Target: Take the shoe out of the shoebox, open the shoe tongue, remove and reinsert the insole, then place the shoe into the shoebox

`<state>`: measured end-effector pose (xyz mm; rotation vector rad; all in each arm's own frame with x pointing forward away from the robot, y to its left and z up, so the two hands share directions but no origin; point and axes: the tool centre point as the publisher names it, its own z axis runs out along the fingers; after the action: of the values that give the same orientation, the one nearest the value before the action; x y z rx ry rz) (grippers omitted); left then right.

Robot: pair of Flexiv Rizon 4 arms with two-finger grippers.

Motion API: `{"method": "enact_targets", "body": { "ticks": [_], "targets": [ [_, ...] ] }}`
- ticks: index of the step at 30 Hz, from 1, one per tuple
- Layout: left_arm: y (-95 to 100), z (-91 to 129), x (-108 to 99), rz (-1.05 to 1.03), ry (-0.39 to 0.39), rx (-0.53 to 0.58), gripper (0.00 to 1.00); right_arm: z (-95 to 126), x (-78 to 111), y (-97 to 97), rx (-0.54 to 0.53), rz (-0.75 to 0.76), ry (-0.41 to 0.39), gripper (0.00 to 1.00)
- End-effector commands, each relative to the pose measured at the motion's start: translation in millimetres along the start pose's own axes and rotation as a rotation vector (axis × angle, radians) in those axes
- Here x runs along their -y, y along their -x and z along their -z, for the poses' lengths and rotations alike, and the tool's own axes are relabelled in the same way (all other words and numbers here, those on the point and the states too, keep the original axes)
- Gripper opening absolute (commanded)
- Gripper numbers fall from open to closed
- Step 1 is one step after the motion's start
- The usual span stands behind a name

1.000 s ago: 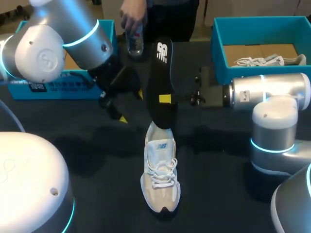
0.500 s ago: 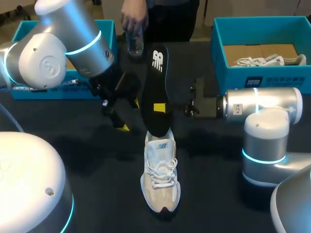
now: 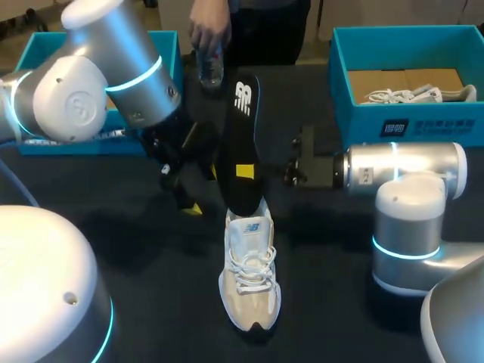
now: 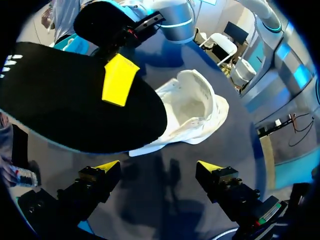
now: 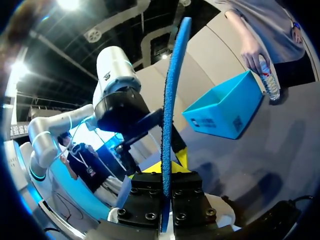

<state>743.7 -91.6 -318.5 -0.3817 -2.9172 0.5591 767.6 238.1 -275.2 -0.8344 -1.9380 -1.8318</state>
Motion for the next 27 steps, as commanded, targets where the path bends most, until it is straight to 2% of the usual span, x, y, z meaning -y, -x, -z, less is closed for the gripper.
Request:
{"method": "enact_targets", "body": {
  "ticks": [1,12,27],
  "targets": [
    [-0.3,-16.2,-1.5,0.007,-0.004,-0.014,1.00,-4.5,5.3,0.9,-0.004,0.008,0.012,0.00],
    [-5.5,-34.6,-4.0,0.019,-0.022,-0.031,1.00,-8.3,10.6,0.9,-0.015,0.036,0.017,0.00],
    [-8.5,-44.7,2.4,0.028,-0.017,-0.014,1.00,0.1,14.5,1.9,0.001,0.064,0.035,0.00]
  ]
}}
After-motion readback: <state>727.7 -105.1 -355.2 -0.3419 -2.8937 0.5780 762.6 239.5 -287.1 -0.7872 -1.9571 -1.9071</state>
